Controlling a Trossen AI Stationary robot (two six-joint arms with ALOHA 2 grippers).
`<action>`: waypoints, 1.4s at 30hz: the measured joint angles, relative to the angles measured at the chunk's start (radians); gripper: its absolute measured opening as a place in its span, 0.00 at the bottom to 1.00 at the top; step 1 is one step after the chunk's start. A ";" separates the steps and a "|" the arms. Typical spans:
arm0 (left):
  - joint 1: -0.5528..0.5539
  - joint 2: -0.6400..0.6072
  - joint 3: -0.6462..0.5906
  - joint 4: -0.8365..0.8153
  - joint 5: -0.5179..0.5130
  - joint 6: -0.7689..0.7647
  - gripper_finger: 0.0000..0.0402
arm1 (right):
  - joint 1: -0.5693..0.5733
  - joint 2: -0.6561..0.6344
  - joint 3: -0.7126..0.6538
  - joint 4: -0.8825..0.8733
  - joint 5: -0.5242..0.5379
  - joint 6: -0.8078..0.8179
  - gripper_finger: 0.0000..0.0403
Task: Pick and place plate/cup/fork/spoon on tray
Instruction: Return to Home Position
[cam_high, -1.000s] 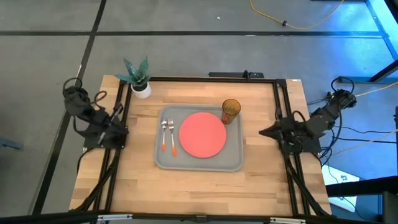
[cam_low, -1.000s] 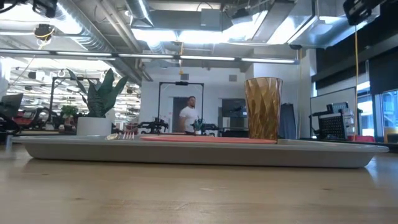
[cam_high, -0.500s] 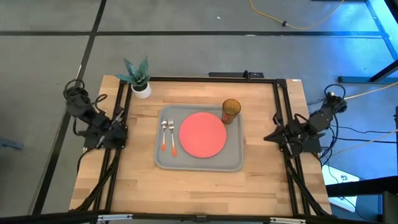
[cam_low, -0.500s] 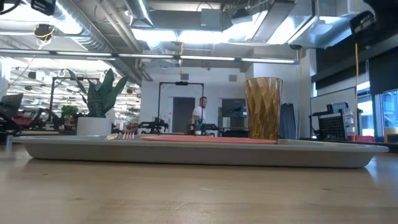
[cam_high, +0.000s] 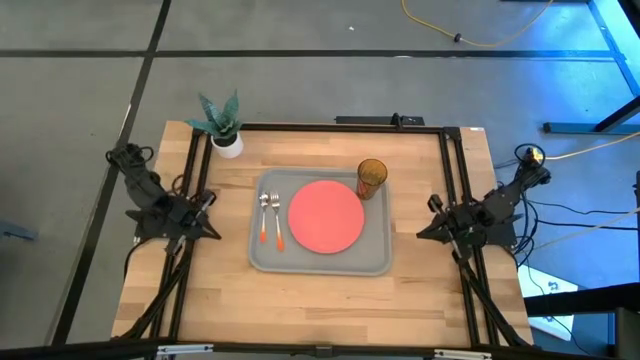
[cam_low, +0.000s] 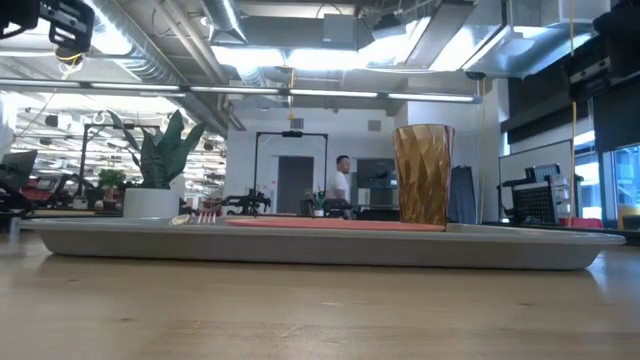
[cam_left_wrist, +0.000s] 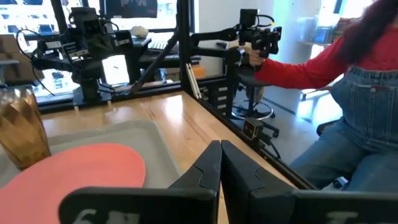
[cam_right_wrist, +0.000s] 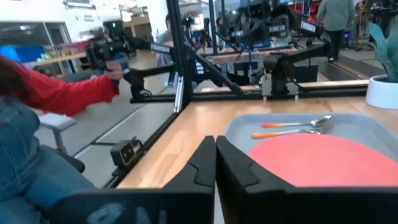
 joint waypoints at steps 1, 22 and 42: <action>0.000 0.000 -0.015 0.013 0.000 0.000 0.00 | 0.000 0.000 -0.010 0.012 0.000 -0.001 0.01; 0.000 0.000 -0.270 0.279 0.000 0.008 0.00 | 0.000 0.014 -0.110 0.170 -0.053 -0.056 0.01; 0.000 0.000 -0.292 0.344 0.029 0.062 0.00 | -0.001 0.034 -0.116 0.198 -0.033 -0.007 0.01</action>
